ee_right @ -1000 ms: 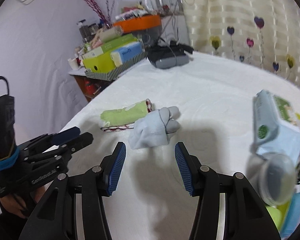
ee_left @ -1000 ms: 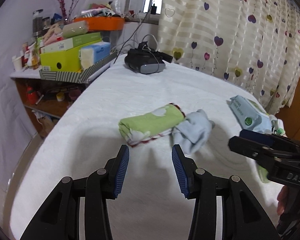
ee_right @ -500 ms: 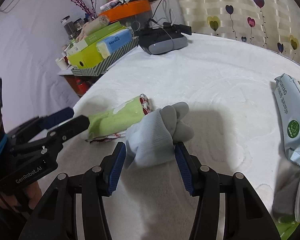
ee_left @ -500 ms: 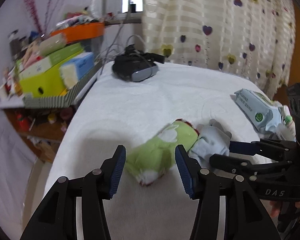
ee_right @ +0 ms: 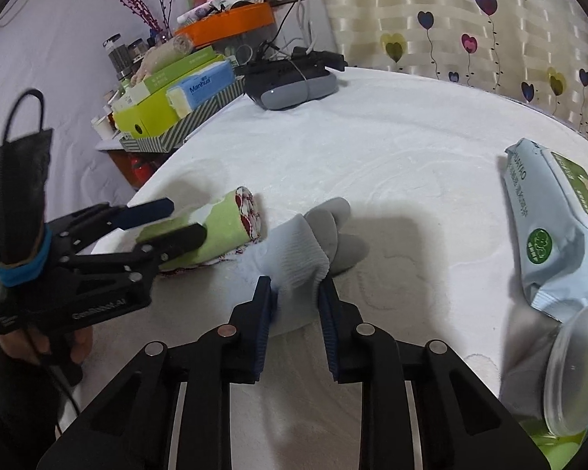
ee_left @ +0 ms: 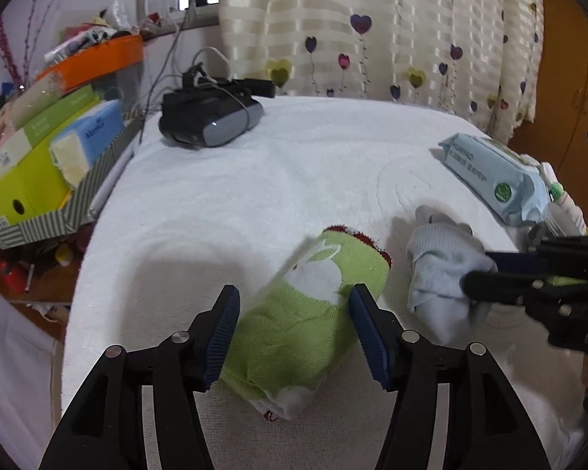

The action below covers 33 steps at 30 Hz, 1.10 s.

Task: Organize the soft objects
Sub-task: 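Close the left gripper on the green bunny-print towel while the right grasps the grey sock, then carry the green towel with the left gripper while the right carries the grey sock to the box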

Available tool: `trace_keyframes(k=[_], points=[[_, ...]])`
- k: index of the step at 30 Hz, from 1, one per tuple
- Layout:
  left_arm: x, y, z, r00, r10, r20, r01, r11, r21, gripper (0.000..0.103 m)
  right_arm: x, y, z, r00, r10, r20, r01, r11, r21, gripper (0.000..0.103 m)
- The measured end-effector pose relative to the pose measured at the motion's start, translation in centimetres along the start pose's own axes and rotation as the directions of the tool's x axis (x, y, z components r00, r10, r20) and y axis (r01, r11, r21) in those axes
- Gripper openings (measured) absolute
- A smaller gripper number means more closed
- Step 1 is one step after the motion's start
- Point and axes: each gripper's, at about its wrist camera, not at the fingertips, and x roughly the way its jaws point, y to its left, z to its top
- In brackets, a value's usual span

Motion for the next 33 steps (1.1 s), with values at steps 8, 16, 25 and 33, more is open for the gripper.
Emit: trace_keyframes(k=[8,16,25,33], points=[[1.0,-0.6,-0.5,0.999,0.000,-0.040,0.002,0.999,0.038,0.063,-0.1,-0.1,0.0,1.000,0.003,0.001,-0.003,1.000,0.002,0.025],[-0.5,-0.7,-0.9,0.998,0.037,-0.049,-0.042,0.995,-0.086,0.039,0.2,-0.3,-0.1,1.000,0.002,-0.012,-0.001,1.000,0.020,0.036],[-2.0,-1.2,-1.9,0.998,0.033,-0.046,-0.041,0.977,-0.208,0.036,2.0,-0.3,0.0,0.998,0.010,-0.060,-0.007,0.999,0.043,0.049],[-2.8,-2.5,-2.5,0.996,0.078,-0.034,-0.084,0.967,-0.241,0.036,0.5,-0.4,-0.4,1.000,0.031,0.002,-0.031,0.999,0.030,0.026]])
